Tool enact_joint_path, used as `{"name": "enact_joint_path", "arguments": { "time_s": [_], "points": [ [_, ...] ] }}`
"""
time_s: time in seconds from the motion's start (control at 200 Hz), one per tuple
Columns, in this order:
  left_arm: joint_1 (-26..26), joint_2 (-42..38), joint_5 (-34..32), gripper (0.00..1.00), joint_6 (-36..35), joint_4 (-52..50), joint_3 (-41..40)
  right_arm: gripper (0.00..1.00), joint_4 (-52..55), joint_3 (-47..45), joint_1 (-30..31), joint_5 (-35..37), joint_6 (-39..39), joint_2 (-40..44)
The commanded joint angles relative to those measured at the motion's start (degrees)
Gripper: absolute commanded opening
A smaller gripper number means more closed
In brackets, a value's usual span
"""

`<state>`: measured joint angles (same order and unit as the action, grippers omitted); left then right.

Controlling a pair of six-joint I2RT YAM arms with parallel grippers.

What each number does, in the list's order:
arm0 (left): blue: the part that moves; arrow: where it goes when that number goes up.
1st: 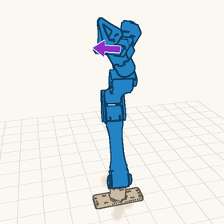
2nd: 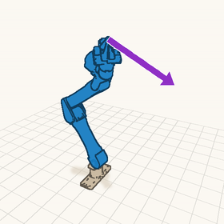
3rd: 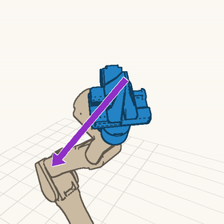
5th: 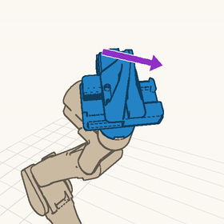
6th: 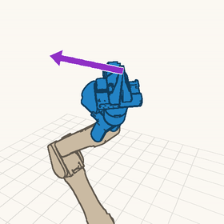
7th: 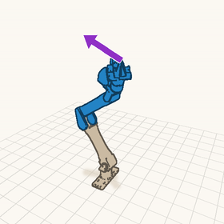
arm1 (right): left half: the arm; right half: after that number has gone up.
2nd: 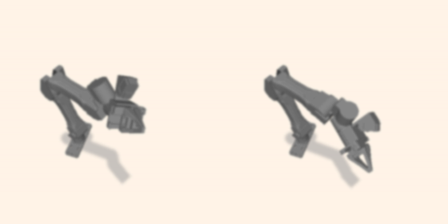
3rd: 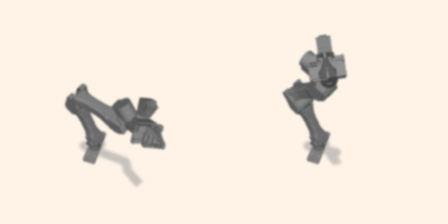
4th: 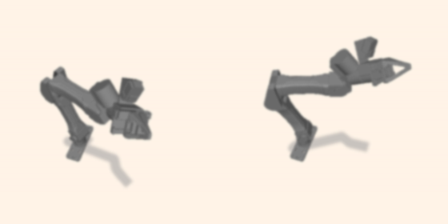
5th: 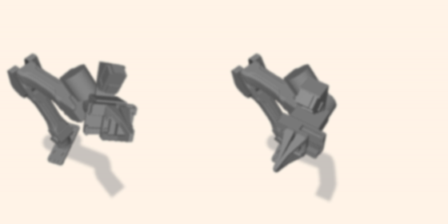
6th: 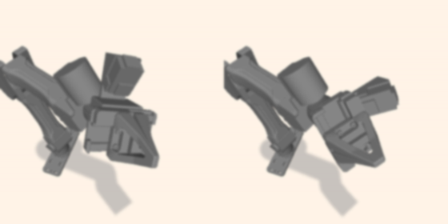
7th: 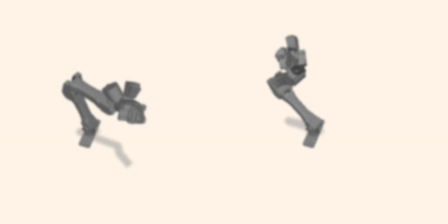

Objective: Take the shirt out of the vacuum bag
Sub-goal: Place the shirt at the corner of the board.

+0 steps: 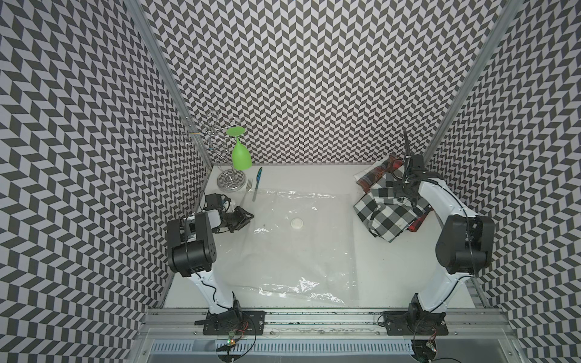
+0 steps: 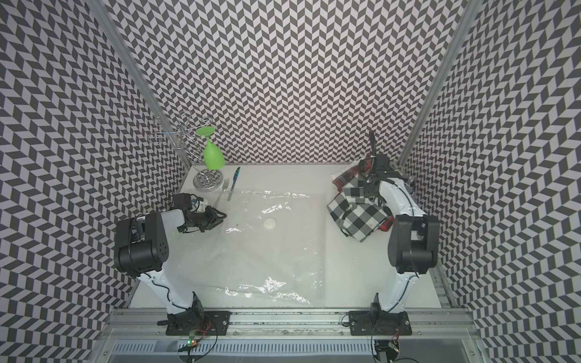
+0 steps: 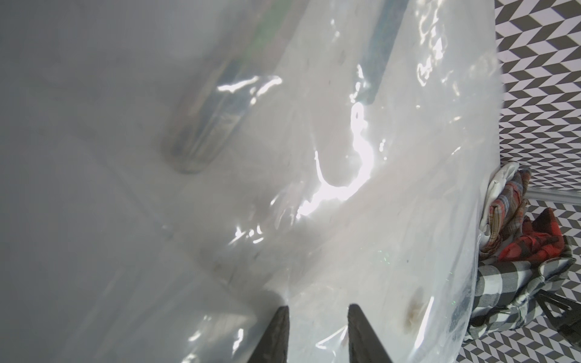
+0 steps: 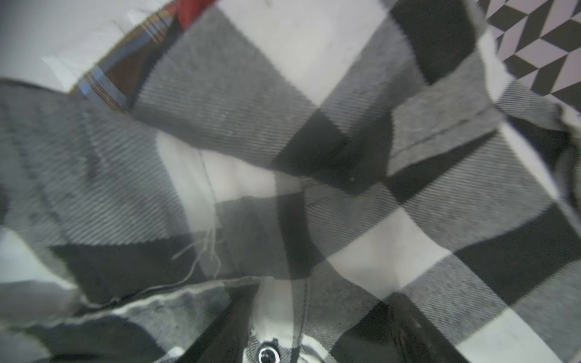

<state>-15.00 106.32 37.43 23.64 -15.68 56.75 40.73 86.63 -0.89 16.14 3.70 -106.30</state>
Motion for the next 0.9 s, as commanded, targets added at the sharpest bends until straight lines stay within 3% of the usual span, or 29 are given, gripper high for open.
{"name": "enact_joint_path", "arguments": {
  "time_s": [0.0,0.415,0.896],
  "points": [
    [0.7,4.9,-7.8,0.35,-0.8,-8.3,-2.9,0.72,-1.6,-0.4,3.0,3.9,2.8,-3.3],
    [0.6,5.5,-7.8,0.36,-0.7,-8.8,-2.1,0.72,-3.7,3.8,2.6,-4.2,-3.5,-12.7],
    [0.5,5.6,-7.9,0.37,-2.2,-8.8,-2.3,0.72,-2.7,11.8,-3.3,-23.3,-18.3,-16.2]
  ]
}}
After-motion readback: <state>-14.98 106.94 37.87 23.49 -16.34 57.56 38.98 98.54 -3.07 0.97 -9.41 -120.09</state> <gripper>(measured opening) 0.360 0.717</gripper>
